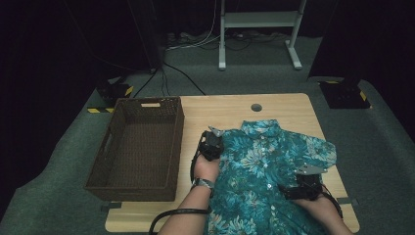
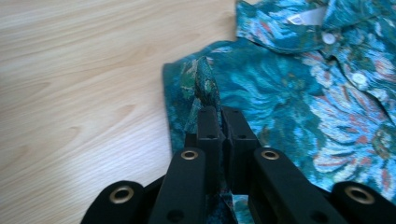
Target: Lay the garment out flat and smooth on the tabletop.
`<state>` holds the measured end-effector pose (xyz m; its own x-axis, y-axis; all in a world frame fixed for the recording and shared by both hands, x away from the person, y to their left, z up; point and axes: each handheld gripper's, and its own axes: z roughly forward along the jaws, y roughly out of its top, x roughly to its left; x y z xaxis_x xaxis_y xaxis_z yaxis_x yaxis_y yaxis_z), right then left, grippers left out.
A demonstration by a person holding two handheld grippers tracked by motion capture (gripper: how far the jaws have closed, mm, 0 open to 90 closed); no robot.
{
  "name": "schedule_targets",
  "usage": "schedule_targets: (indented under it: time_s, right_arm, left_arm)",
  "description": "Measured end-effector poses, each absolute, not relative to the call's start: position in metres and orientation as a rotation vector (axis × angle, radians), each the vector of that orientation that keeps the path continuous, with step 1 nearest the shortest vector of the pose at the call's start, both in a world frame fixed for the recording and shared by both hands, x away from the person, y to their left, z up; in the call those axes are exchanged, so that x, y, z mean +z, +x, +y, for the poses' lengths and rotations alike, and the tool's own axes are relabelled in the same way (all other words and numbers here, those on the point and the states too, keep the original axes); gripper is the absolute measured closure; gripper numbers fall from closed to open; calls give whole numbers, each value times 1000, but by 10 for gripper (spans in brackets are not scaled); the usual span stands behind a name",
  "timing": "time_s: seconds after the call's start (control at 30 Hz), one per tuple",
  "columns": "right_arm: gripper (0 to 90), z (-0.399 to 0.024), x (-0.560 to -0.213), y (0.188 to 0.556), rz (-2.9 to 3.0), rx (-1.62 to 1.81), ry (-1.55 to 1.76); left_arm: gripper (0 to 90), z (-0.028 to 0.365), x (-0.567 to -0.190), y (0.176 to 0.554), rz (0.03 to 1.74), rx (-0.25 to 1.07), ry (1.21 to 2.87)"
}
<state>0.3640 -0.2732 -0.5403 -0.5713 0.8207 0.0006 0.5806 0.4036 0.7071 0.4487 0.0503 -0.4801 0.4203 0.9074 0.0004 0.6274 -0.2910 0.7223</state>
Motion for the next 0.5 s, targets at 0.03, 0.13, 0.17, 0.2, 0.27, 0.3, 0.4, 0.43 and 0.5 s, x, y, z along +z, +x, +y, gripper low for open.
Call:
schedule_targets:
  time_s: [0.03, 0.13, 0.17, 0.2, 0.27, 0.3, 0.4, 0.43, 0.5]
  right_arm:
    - [6, -273, -540, 364, 2318, 961, 1211]
    - [6, -273, -540, 364, 2318, 961, 1212]
    - [6, -273, -540, 364, 2318, 961, 1212]
    - [6, -273, -540, 364, 2318, 962, 1212]
    - [6, -273, -540, 364, 2318, 963, 1212]
    - [6, -273, -540, 364, 2319, 963, 1212]
    - [6, -273, -540, 364, 2319, 964, 1218]
    - [6, -273, -540, 364, 2319, 965, 1218]
    - [6, -273, -540, 364, 2319, 965, 1218]
  left_arm:
    - [864, 47, -482, 449, 1288, 550, 2030]
    - [864, 39, -485, 449, 1272, 540, 2050]
    - [864, 35, -487, 449, 1266, 534, 2053]
    - [864, 33, -488, 449, 1260, 532, 2057]
    - [861, 28, -489, 450, 1249, 524, 2063]
    - [856, 25, -490, 450, 1240, 519, 2066]
    - [807, 17, -490, 448, 1195, 526, 2081]
    - [793, 14, -490, 448, 1185, 523, 2080]
    - [753, 11, -488, 446, 1164, 529, 2082]
